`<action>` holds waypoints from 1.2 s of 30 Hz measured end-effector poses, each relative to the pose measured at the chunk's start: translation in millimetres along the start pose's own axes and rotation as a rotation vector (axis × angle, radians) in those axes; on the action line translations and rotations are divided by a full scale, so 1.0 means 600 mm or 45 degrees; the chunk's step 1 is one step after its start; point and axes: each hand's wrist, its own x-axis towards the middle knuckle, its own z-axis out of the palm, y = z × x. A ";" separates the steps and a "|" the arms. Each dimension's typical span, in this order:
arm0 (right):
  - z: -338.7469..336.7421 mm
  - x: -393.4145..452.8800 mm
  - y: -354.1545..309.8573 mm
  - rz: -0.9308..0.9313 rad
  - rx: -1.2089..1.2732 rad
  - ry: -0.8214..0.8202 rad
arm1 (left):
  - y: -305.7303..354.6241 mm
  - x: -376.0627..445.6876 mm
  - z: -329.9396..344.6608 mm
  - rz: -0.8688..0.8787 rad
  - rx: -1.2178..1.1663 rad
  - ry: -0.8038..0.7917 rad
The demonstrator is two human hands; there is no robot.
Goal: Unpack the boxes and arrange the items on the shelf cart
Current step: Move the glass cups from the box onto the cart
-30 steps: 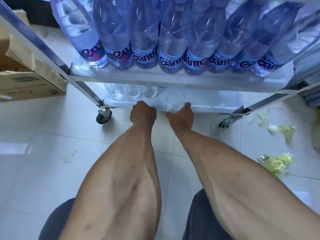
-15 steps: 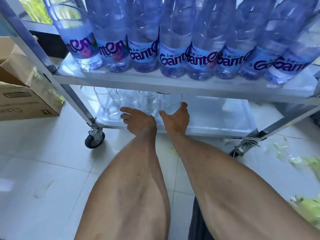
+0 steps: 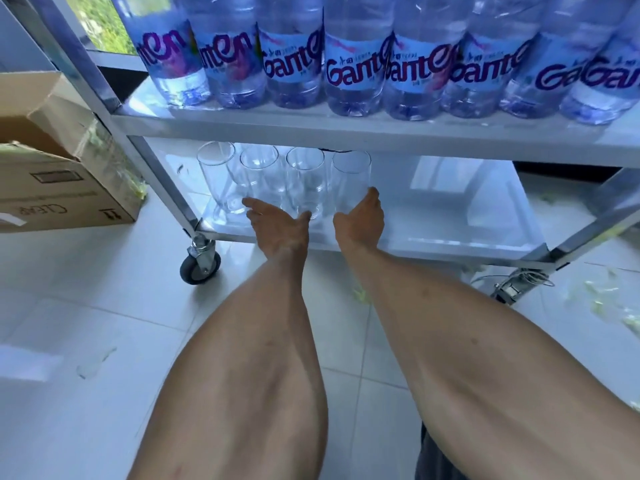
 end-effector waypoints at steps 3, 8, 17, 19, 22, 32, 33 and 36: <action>0.005 0.000 0.009 -0.026 -0.031 0.008 | -0.007 0.002 0.006 0.012 -0.034 0.011; 0.013 0.008 0.013 -0.052 -0.057 0.017 | -0.017 0.006 0.021 0.027 -0.060 0.018; 0.029 0.046 0.004 -0.078 -0.102 0.005 | -0.028 0.013 0.041 0.018 0.086 -0.003; 0.032 0.050 0.009 -0.087 -0.088 0.014 | -0.027 0.011 0.045 0.007 0.105 0.003; 0.033 0.047 0.018 -0.101 -0.051 0.007 | -0.024 0.014 0.042 -0.009 0.122 0.007; 0.052 0.010 0.038 -0.058 -0.332 0.027 | -0.024 0.002 0.027 0.022 0.150 0.007; 0.060 0.003 0.045 -0.087 -0.377 0.066 | -0.026 0.002 0.027 0.029 0.153 0.016; 0.074 -0.004 0.056 -0.162 -0.482 0.155 | -0.034 -0.002 0.030 0.058 0.131 0.034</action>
